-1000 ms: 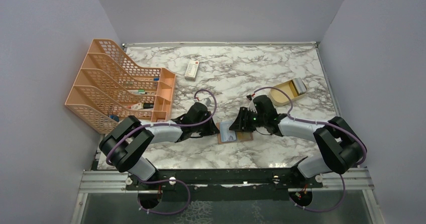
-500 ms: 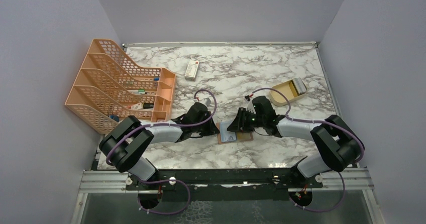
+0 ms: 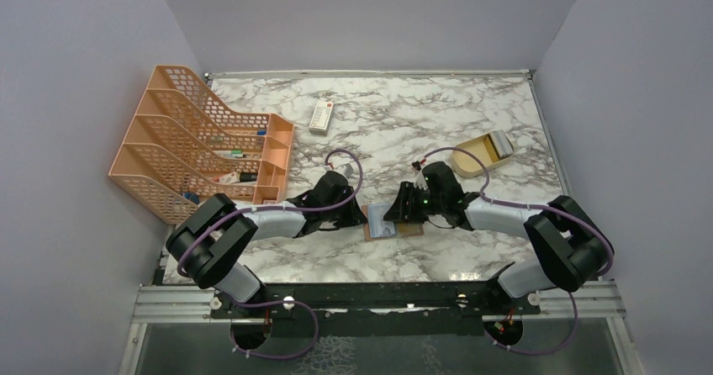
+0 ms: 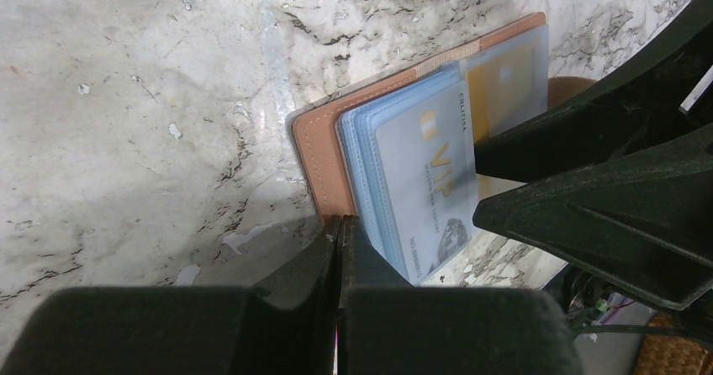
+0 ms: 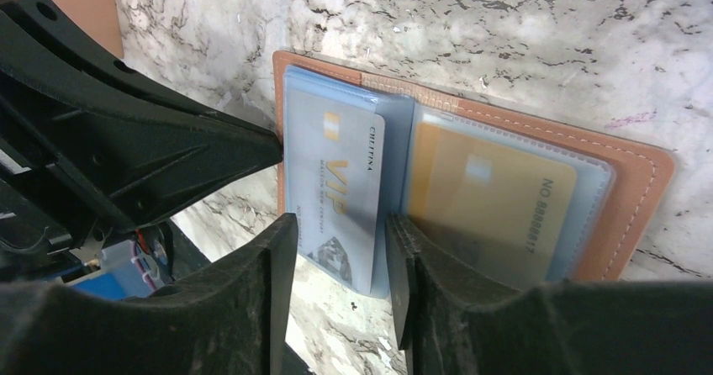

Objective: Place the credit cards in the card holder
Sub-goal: Insert the credit card into the card holder, then pick up the credit card from the storage box.

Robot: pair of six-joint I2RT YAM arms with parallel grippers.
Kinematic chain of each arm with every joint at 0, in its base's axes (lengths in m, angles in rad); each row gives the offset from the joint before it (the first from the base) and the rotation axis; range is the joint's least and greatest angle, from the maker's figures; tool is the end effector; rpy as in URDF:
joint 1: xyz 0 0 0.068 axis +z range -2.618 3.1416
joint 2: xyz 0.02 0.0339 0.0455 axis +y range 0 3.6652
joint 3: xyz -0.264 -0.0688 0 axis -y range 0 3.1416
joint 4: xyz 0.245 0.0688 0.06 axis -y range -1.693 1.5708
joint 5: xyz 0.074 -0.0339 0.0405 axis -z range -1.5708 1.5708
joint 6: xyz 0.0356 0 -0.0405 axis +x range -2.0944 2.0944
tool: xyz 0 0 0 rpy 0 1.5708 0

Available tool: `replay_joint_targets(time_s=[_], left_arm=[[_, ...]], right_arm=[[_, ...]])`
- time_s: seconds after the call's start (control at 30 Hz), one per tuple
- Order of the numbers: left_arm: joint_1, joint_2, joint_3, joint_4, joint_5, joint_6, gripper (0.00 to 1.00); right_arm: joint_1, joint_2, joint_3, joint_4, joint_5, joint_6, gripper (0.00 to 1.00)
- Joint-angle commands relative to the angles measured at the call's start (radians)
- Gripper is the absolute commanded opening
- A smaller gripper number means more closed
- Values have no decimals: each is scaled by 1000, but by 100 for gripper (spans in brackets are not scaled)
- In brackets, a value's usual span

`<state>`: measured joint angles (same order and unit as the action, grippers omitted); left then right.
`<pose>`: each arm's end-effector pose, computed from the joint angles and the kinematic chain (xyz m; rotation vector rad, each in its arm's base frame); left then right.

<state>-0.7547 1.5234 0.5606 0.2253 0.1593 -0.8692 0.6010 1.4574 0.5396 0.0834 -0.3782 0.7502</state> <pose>0.1983 -0.1942 0.1370 -0.0552 2.5157 -0.9457 0.2058 0.1570 0.1383 0.0023 2.6162 1.0191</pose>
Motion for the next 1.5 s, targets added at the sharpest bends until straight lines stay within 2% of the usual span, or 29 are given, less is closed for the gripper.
replay_joint_targets(time_s=[0.0,0.23,0.37,0.47,0.63,0.77,1.0,1.07,1.13,1.2,1.23,1.27,1.47], left_arm=[[3,-4,4,-62,-40,15,0],[3,2,16,-67,-42,26,0],[3,-3,38,-89,-51,36,0],[4,-18,43,-92,-47,33,0],[8,-67,57,-138,-61,36,4],[11,-138,65,-184,-91,44,16],[14,-277,101,-295,-136,98,49],[14,-314,119,-337,-148,127,61],[14,-344,144,-392,-160,163,78],[13,-369,170,-445,-167,202,87],[14,-382,179,-471,-170,221,95],[14,-395,187,-492,-170,238,99],[15,-461,198,-583,-161,313,99]], right_arm=[[6,12,13,40,-14,-10,40],[17,33,14,73,-32,-8,28],[20,42,25,66,-30,-8,25],[20,39,26,55,-19,-7,26],[20,23,56,-35,56,-36,39],[20,-7,106,-121,139,-86,44],[20,-51,210,-243,303,-164,52],[19,-46,254,-273,364,-198,54],[15,-26,302,-305,423,-239,55],[6,8,367,-346,516,-286,55],[2,32,400,-366,561,-312,55],[-4,53,432,-383,605,-336,55],[-36,167,594,-445,797,-448,55]])
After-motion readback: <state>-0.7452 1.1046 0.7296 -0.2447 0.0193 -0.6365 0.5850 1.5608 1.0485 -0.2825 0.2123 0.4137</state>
